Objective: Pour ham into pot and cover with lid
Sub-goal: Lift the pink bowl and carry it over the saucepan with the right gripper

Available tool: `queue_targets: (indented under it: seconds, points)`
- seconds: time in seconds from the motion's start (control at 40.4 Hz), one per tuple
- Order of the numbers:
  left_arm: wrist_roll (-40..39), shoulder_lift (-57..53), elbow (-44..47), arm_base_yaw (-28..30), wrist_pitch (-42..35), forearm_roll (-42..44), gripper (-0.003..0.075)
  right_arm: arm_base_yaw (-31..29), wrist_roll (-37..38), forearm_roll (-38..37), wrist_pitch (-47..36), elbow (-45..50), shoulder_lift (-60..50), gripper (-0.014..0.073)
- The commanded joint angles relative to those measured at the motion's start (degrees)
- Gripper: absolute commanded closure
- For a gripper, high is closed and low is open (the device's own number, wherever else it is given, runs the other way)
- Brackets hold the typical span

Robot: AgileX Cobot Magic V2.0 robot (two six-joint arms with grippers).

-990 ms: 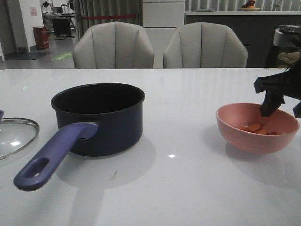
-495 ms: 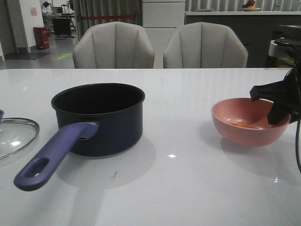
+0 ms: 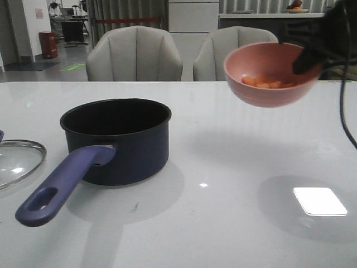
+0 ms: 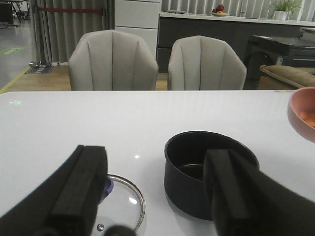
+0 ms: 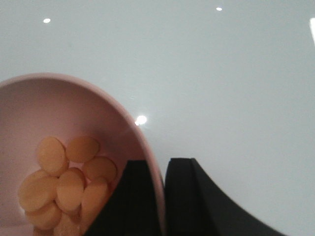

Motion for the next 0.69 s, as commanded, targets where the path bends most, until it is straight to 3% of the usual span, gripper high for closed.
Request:
queue_targets:
  seconds: [0.0,0.124,0.272,0.371,0.669]
  points:
    - [0.0,0.67,-1.32,-0.37,-4.36,-0.11,0.0262,5.2,-1.19,-0.03,-2.76,-6.74,-2.56,0.046]
    - [0.0,0.67,-1.32,-0.37,-4.36,-0.11,0.0262,10.43,-1.19,-2.08,-3.18,-13.15,-0.68,0.046]
    - [0.0,0.67,-1.32,-0.37,-4.36,-0.11,0.0262,15.54,-2.33,-9.96,-5.05,-19.18,3.2,0.046]
    - [0.0,0.67,-1.32,-0.37,-4.36,-0.11,0.0262,17.96,-2.64,-14.5,-12.96,-19.94,5.58,0.046]
    - [0.0,0.67,-1.32,-0.37,-4.36,-0.11,0.0262,19.06,-7.56,-14.47,-38.32,-19.43,12.47,0.046]
